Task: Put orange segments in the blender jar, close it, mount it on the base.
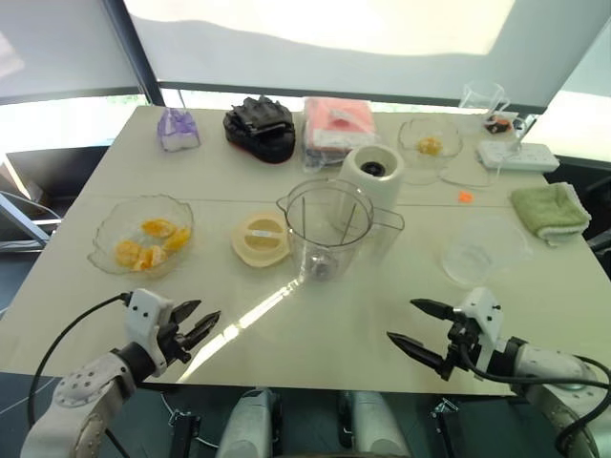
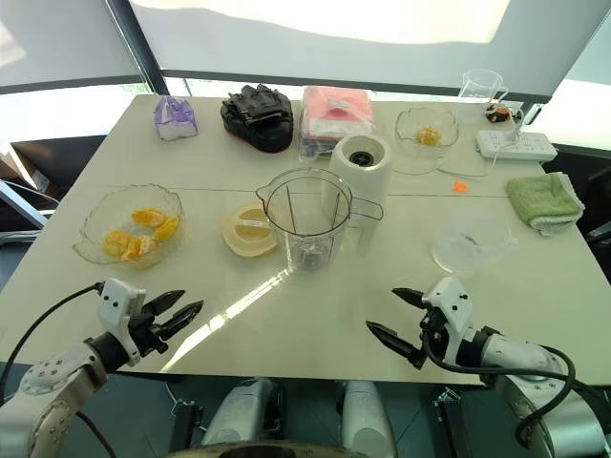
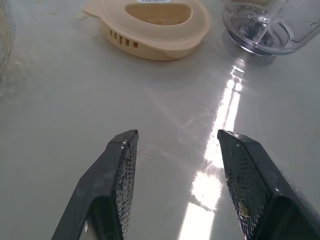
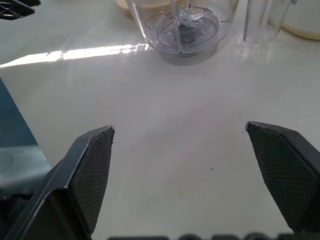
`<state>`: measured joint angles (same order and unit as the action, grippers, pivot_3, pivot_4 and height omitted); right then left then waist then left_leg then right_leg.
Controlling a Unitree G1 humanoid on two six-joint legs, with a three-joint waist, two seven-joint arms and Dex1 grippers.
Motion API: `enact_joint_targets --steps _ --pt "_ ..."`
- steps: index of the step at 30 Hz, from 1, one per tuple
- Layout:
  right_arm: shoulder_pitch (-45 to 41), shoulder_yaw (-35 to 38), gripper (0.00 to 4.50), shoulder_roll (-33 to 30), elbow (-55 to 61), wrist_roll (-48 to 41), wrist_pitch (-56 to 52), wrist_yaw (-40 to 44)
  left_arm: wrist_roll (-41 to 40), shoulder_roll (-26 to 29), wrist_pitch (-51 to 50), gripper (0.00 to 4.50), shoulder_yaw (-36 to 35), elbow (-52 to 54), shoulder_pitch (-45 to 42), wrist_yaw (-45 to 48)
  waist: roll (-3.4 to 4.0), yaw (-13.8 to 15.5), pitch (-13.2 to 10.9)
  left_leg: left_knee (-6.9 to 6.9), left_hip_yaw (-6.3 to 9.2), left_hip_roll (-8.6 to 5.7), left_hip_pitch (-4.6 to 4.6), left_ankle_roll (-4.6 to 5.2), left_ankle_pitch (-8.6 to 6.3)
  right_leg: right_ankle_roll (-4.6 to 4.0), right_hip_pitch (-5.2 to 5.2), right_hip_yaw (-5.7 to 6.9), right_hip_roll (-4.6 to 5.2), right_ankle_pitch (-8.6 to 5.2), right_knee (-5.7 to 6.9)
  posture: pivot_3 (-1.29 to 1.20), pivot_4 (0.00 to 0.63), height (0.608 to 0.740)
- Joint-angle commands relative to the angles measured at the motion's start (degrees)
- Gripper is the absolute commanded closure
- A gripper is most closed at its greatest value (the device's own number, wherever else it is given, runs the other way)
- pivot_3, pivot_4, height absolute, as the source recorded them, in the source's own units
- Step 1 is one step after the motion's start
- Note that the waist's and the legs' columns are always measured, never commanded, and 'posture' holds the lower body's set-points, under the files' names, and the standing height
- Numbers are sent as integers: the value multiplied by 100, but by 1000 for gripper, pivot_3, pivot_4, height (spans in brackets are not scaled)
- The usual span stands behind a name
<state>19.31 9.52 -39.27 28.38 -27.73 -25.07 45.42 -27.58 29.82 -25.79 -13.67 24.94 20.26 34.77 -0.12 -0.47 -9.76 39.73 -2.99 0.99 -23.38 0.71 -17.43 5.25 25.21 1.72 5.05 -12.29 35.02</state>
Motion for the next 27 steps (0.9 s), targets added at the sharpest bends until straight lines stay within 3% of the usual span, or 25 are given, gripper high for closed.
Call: enact_joint_targets --steps 1,27 --pt "-9 13 74 44 80 35 78 -38 17 43 98 1852 -106 148 -16 0 0 1 0 0 0 0 0 0 0 0 -1 0 -1 0 0 0 150 740" --pt "-181 82 74 -9 354 9 -239 -325 138 156 140 1852 186 -225 -750 146 -3 22 0 0 -2 -2 2 1 1 -1 -16 1 -5 1 2 0 150 740"
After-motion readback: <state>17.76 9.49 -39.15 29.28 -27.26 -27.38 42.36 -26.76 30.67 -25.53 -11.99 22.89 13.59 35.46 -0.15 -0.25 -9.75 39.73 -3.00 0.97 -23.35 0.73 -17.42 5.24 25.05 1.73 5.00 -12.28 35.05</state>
